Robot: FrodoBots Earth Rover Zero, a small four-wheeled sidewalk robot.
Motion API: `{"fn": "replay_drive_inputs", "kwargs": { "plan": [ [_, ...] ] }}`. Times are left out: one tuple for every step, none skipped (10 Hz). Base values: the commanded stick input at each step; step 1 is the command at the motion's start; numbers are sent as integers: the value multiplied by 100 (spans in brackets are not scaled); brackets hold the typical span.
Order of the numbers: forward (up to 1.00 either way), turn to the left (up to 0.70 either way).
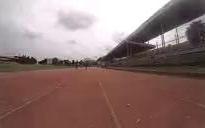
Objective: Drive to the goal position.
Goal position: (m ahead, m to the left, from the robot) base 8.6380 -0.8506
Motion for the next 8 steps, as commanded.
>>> {"fn": "replay_drive_inputs", "kwargs": {
  "plan": [
    [70, 0],
    [70, 0],
    [70, 0],
    [70, 0],
    [70, 0],
    [70, 0],
    [70, 0],
    [70, 0]
  ]
}}
